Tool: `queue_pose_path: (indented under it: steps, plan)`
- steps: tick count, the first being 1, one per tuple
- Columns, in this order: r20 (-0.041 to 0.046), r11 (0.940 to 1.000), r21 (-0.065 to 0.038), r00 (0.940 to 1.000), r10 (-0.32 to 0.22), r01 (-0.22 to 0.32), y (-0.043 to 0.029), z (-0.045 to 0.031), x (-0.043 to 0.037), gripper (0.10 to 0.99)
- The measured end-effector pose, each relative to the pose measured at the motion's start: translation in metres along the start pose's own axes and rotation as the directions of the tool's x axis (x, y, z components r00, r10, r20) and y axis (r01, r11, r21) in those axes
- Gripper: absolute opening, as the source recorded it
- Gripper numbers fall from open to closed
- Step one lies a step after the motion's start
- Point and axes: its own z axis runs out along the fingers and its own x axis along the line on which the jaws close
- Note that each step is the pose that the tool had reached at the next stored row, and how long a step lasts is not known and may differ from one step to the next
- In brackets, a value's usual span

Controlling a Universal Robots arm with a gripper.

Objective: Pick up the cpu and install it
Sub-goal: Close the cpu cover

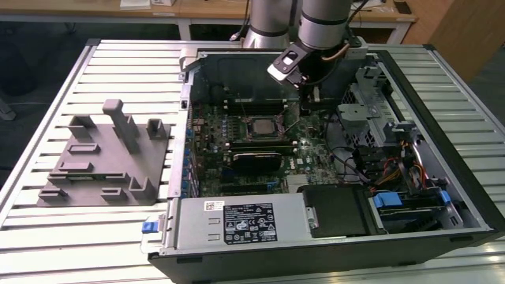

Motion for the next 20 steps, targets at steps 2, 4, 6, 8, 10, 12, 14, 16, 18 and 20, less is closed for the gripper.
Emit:
queue_pose_path:
  steps: [2,4,6,8,10,12,14,16,18,20]
  plan:
    - [0.0,1.0,0.0,1.0,0.001,-0.001,-0.0048,-0.0002,0.0,0.106]
    - [0.0,1.0,0.0,1.0,0.001,-0.001,-0.01,-0.0003,0.0,0.106]
    - [0.0,1.0,0.0,1.0,0.002,-0.002,-0.0163,-0.0006,0.0001,0.106]
    - [0.0,1.0,-0.001,1.0,0.002,-0.002,-0.0221,-0.0008,0.0001,0.106]
    - [0.0,1.0,-0.001,1.0,0.003,-0.003,-0.028,-0.001,0.0001,0.106]
    - [0.0,1.0,-0.001,1.0,0.003,-0.003,-0.034,-0.0012,0.0001,0.106]
    - [0.0001,1.0,-0.001,1.0,0.004,-0.004,-0.0405,-0.0014,0.0002,0.106]
    - [0.0002,1.0,-0.001,1.0,0.004,-0.004,-0.0466,-0.0017,0.0002,0.106]
    - [0.0002,1.0,-0.002,1.0,0.005,-0.005,-0.053,-0.0019,0.0002,0.106]
    - [0.0002,1.0,-0.002,1.0,0.006,-0.006,-0.059,-0.0021,0.0002,0.106]
